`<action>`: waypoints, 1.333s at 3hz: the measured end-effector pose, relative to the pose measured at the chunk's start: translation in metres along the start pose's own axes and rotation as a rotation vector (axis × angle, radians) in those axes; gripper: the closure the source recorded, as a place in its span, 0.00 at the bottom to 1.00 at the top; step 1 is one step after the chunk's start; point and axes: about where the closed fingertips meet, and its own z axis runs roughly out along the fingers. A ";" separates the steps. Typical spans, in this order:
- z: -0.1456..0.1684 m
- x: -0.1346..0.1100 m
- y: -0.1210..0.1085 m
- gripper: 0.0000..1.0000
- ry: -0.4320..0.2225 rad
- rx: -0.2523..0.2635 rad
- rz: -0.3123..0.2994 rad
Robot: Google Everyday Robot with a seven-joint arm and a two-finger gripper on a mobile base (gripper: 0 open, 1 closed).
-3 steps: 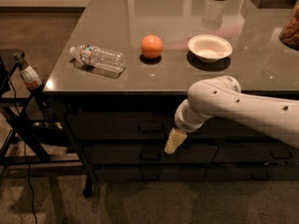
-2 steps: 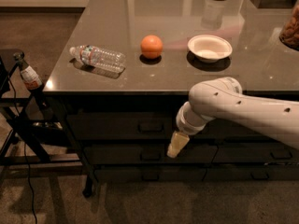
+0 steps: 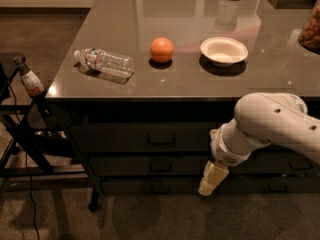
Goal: Open top drawer
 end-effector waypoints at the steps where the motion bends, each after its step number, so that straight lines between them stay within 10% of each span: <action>1: -0.002 0.001 0.000 0.00 -0.002 0.002 0.002; 4: 0.029 -0.045 -0.063 0.00 -0.035 0.104 -0.014</action>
Offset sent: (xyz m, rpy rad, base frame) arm 0.0656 0.0312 0.0109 0.0213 -0.1418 -0.0254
